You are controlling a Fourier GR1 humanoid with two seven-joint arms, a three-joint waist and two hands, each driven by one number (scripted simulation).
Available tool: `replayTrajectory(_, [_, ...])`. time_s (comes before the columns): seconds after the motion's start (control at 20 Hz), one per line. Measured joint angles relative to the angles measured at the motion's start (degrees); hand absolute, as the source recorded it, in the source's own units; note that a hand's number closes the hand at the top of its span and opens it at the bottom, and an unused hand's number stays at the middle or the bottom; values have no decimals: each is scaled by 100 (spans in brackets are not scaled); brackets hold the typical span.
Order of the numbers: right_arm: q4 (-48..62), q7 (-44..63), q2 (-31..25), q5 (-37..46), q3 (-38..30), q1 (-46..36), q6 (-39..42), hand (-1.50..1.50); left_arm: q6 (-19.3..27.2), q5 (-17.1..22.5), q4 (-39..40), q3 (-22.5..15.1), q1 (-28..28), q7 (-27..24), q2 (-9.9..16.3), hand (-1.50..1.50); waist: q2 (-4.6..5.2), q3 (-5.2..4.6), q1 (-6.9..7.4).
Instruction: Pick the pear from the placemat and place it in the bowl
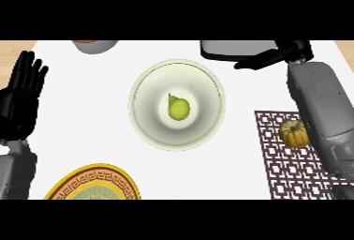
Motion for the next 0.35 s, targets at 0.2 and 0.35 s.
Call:
replayTrajectory(0.2, [650, -550, -588, -186, -323, -53, 450, -150, -26, 14, 87, 2, -71, -24, -4, 0, 27, 3, 38])
replayTrajectory(0.35, [1065, -938, -1038, -247, -471, -54, 840, -150, -34, 41, 51, 8, -128, 57, 17, 0, 46, 7, 77])
